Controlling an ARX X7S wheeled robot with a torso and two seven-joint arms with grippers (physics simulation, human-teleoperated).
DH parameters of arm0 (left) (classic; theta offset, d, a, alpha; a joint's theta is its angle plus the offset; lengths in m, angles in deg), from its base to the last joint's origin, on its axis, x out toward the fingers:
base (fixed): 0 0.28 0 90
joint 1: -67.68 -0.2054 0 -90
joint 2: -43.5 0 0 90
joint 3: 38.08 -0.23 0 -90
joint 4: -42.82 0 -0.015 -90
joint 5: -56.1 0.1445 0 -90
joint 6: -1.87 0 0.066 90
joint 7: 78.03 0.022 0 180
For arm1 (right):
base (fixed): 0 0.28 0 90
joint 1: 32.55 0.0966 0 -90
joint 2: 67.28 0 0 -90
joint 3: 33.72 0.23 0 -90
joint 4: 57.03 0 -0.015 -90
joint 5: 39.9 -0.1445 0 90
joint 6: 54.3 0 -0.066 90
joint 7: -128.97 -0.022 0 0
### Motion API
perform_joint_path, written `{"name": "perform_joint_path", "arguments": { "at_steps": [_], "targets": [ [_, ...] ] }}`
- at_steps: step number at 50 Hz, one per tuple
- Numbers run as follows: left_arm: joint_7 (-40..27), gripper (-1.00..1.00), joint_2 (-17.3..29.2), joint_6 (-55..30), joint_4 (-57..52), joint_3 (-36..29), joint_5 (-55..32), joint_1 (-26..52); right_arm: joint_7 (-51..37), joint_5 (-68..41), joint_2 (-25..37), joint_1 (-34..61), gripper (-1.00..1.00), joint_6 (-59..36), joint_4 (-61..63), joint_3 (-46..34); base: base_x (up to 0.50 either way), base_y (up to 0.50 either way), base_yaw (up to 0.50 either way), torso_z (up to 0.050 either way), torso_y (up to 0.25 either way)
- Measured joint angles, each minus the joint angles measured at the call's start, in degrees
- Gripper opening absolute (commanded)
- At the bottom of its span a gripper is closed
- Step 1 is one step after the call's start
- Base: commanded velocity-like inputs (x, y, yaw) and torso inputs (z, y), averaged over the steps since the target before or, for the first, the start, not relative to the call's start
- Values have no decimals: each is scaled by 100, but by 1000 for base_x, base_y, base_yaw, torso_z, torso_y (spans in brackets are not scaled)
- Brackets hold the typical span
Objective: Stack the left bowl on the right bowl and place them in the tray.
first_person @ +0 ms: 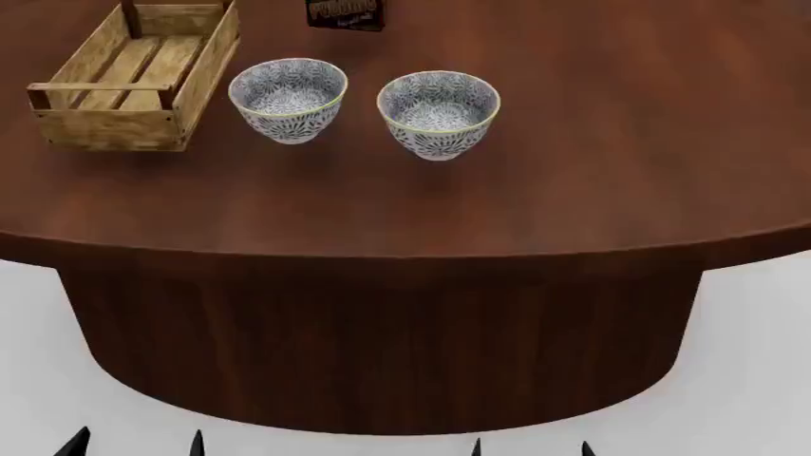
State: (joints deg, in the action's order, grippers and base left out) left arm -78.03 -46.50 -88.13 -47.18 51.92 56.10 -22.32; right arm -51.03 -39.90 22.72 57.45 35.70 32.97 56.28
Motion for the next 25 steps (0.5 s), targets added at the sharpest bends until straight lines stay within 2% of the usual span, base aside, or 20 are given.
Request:
{"name": "perform_joint_path", "arguments": {
  "at_steps": [25],
  "targets": [
    [-303,100,273,-74,38,-328,-188,64,-297,-317,262,14,100,52,-14,-311,0,0,0,49,0]
  ]
}}
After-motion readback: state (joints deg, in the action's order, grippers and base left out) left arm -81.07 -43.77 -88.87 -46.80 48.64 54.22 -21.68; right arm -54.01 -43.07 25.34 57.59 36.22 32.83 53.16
